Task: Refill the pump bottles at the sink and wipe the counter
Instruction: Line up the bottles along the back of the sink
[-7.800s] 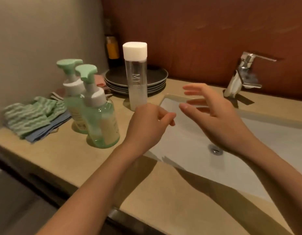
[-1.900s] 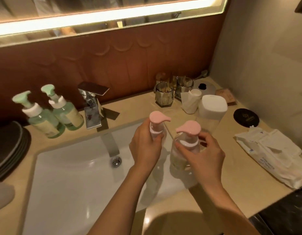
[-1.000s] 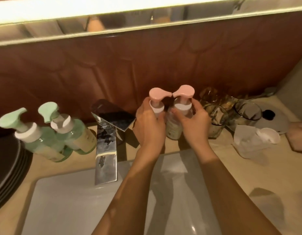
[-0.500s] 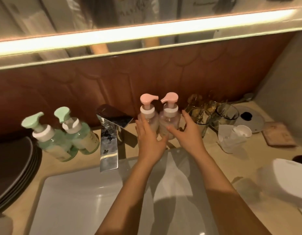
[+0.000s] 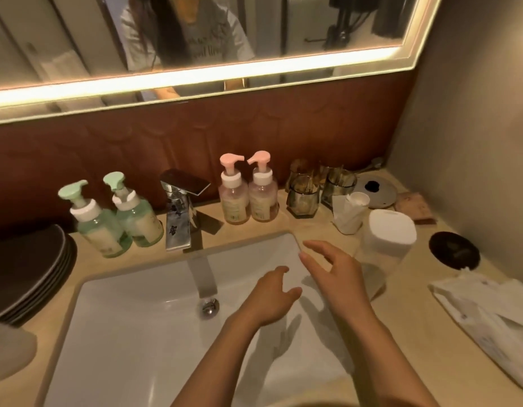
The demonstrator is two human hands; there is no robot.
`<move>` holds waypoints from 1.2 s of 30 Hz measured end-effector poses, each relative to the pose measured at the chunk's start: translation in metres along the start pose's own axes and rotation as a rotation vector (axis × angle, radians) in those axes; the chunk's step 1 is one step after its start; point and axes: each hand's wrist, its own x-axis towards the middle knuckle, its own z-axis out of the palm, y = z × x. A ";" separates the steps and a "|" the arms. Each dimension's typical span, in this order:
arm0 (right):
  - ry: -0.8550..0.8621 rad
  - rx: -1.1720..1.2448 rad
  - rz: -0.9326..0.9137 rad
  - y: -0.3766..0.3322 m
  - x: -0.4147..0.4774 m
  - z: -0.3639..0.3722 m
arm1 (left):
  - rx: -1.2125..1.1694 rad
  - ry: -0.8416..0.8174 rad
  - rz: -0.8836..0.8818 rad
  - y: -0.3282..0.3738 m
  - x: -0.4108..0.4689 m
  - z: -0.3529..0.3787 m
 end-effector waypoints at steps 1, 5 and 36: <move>0.027 -0.005 0.005 0.004 -0.009 -0.005 | 0.025 -0.038 0.010 0.001 -0.003 0.006; 0.289 0.013 0.104 0.031 -0.043 -0.027 | 0.072 -0.159 0.050 0.013 -0.011 0.030; 0.119 -0.331 0.222 0.092 0.069 -0.017 | -0.438 0.057 0.124 0.069 0.064 0.033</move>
